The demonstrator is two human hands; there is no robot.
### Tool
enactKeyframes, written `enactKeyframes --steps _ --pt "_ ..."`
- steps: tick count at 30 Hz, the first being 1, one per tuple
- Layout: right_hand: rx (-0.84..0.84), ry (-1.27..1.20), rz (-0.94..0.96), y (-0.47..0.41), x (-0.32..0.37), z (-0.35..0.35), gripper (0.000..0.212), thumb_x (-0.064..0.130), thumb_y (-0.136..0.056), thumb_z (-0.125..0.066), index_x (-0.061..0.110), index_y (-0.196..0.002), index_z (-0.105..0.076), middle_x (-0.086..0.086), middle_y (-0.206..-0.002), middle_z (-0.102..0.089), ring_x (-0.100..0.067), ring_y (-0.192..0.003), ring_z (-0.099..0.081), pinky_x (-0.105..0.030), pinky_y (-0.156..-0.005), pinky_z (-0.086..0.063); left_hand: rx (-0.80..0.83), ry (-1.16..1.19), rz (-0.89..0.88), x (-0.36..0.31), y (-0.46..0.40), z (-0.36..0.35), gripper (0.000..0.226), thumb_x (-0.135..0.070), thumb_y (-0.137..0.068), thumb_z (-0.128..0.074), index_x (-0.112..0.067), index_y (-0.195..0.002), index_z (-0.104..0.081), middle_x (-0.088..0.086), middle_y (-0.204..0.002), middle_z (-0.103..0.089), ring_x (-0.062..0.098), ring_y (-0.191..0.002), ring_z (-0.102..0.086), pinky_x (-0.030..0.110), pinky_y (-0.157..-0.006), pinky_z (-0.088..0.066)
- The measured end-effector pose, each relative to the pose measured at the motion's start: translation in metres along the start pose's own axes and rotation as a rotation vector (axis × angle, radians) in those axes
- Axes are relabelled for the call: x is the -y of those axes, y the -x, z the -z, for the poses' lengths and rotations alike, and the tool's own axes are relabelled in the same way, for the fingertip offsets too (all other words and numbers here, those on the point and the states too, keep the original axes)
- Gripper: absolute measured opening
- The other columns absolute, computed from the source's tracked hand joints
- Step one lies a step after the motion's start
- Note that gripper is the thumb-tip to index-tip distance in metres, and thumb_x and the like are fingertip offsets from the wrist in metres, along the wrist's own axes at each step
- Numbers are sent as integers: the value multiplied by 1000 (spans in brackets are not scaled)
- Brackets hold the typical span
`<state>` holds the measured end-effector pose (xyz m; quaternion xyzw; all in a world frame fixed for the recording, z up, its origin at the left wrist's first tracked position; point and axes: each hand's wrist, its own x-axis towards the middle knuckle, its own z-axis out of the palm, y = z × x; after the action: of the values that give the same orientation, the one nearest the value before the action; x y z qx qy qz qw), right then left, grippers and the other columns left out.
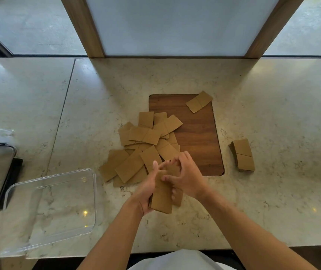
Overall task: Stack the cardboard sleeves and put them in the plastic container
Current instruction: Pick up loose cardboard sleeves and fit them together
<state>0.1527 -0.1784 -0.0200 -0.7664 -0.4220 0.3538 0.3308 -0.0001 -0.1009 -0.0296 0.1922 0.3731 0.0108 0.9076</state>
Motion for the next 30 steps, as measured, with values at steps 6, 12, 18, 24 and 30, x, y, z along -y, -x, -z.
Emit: enactKeyframes --steps 6,12,18,24,30 --pt "-283 85 -501 29 -38 -11 24 46 -100 -59 24 -90 -57 2 -93 -67 -13 -80 -60 -29 -66 -48 -123 390 -106 8 16 30 36 -50 -88 -77 -19 -104 -72 23 -108 -69 33 -87 -68 43 -65 -59" --pt "-272 328 -483 50 -37 -45 90 68 -77 -77 15 -143 -46 -3 -129 -50 -19 -114 -55 -34 -97 -53 -252 394 -171 5 33 58 35 -35 -92 -72 -20 -124 -68 24 -110 -70 37 -91 -73 54 -84 -63" --pt "-277 260 -438 44 -33 -50 88 49 -75 -88 17 -146 -46 1 -125 -44 -15 -112 -44 -31 -103 -45 -260 268 -107 10 28 48 40 -30 -93 -71 -21 -131 -64 23 -100 -70 35 -81 -68 48 -68 -59" --pt "-262 74 -541 42 -36 -32 36 25 -80 -89 18 -108 -67 1 -118 -49 -18 -117 -50 -27 -105 -44 -246 149 -98 10 18 37 41 -38 -94 -71 -18 -128 -62 21 -94 -69 33 -75 -65 42 -61 -56" --pt "-287 225 -521 40 -21 -37 86 51 -81 -82 17 -149 -42 -5 -132 -47 -21 -121 -50 -37 -106 -48 -455 -181 -153 18 10 29 32 -38 -98 -70 -17 -122 -65 23 -99 -79 32 -68 -73 38 -54 -58"
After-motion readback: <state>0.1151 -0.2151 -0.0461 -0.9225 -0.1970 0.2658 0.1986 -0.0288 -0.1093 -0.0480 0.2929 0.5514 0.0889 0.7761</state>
